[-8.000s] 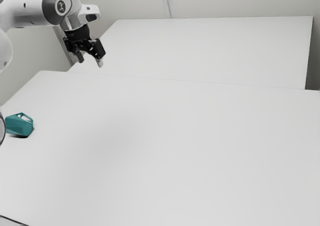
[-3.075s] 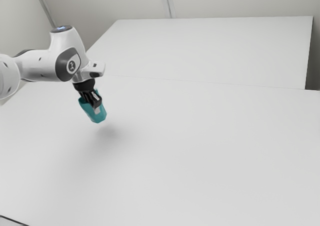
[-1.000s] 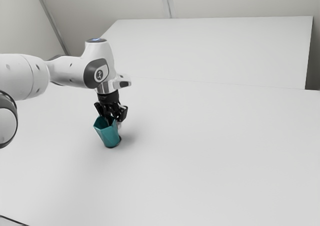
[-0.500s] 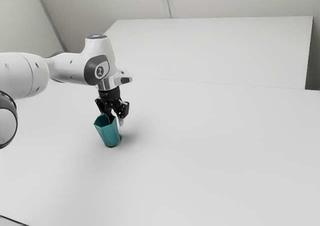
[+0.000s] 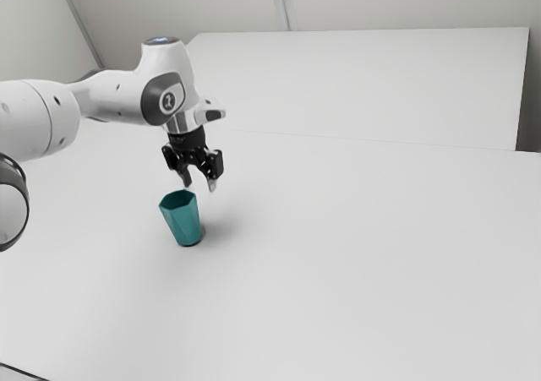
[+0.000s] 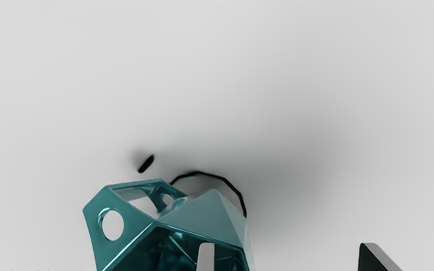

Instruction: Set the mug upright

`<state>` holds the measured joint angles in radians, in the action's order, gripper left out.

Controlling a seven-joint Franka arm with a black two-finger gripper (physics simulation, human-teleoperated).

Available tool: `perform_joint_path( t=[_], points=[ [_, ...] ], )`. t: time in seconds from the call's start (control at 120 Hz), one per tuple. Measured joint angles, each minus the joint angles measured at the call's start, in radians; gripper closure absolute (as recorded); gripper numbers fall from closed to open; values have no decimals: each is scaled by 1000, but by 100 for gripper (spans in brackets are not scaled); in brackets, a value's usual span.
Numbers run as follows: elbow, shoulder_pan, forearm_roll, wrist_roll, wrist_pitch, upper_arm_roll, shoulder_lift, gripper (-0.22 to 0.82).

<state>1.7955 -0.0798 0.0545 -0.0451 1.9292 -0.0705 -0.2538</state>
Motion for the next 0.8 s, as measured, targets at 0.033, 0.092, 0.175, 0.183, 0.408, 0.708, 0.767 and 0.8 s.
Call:
perform_joint_path(
  t=[0.033,0.092,0.175,0.183,0.408,0.708,0.767,0.8],
  points=[
    [-4,0,0,1,-2,0,2,19],
    [-8,0,-1,1,-5,0,11,15],
    [-9,0,-2,1,-11,0,38,10],
    [-9,0,-2,1,-12,0,43,10],
    [-9,-1,-31,-35,-33,29,143,3],
    [-145,-9,-50,-138,-104,69,186,1],
    [-184,-7,-47,-156,-130,69,185,1],
    [-202,-5,-46,-167,-144,69,184,1]
  ],
)
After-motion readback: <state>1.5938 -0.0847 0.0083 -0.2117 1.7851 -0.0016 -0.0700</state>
